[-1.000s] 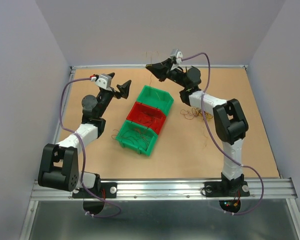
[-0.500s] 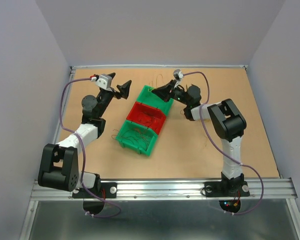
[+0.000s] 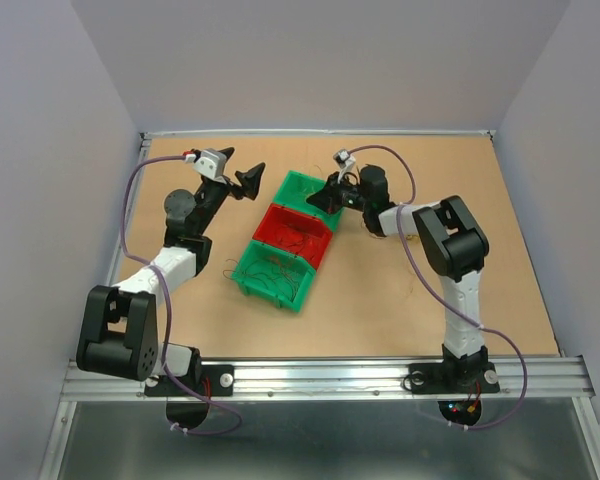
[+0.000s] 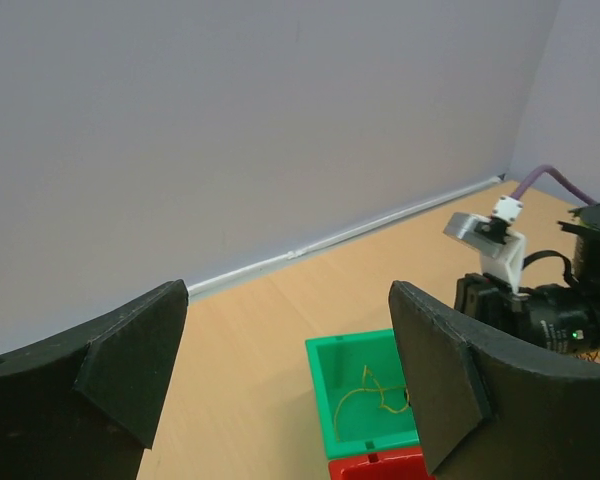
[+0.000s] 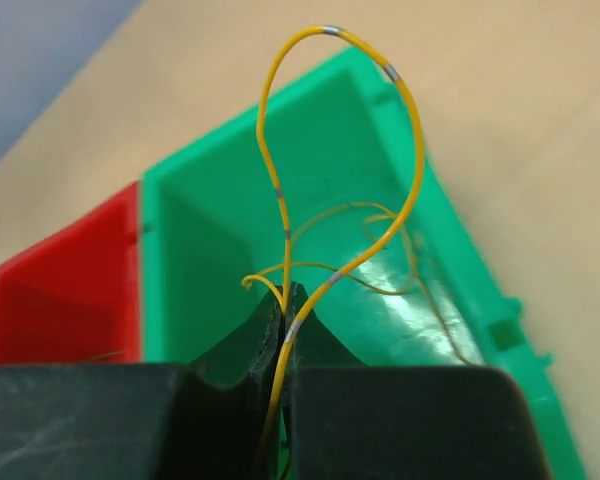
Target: Untangle the cables
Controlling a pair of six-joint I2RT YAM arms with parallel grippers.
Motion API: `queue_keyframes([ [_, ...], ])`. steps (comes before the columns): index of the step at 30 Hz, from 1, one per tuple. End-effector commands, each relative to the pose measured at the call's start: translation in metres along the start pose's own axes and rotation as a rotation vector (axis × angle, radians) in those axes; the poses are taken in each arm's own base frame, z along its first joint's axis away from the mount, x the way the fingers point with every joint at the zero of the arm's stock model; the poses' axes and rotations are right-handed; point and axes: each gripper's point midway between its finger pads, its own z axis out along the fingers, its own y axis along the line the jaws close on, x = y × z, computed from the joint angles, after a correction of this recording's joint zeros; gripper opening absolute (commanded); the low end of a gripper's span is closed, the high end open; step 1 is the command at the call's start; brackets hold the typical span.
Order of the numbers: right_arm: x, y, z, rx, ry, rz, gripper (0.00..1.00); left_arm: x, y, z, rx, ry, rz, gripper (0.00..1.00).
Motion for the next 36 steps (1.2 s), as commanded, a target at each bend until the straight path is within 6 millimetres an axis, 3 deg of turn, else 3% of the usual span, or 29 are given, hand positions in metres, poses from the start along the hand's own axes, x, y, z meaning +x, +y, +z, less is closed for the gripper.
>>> queue_keyframes([
  [1,0.021,-0.037,0.003,0.206,0.199,-0.01,0.01,-0.019,-0.003,0.008,0.032,-0.052,0.03,0.93],
  [7,0.042,-0.069,0.0,0.344,0.356,-0.07,0.01,-0.013,-0.001,0.013,0.033,-0.025,0.031,0.92],
  [13,0.079,-0.073,-0.002,0.408,0.566,-0.133,0.02,-0.007,0.005,0.018,0.006,0.013,0.016,0.92],
  [15,0.076,-0.076,0.002,0.439,0.592,-0.197,0.05,-0.007,0.007,0.019,-0.002,0.018,0.014,0.92],
  [18,0.06,-0.074,0.005,0.464,0.573,-0.224,0.09,-0.003,0.009,0.021,-0.008,0.035,0.009,0.92],
  [20,0.048,-0.069,0.006,0.458,0.553,-0.236,0.18,-0.003,0.01,0.022,-0.01,0.038,0.007,0.92],
  [24,0.004,-0.051,0.011,0.444,0.468,-0.265,0.24,-0.002,0.011,0.023,-0.015,0.043,0.006,0.92],
  [28,-0.022,-0.036,0.013,0.433,0.419,-0.278,0.37,-0.004,0.011,0.023,-0.015,0.042,0.005,0.92],
  [29,-0.026,-0.035,0.013,0.434,0.41,-0.279,0.46,-0.004,0.01,0.022,-0.014,0.041,0.007,0.92],
  [36,-0.047,-0.017,0.012,0.43,0.361,-0.283,0.65,-0.006,0.009,0.022,-0.011,0.039,0.006,0.92],
])
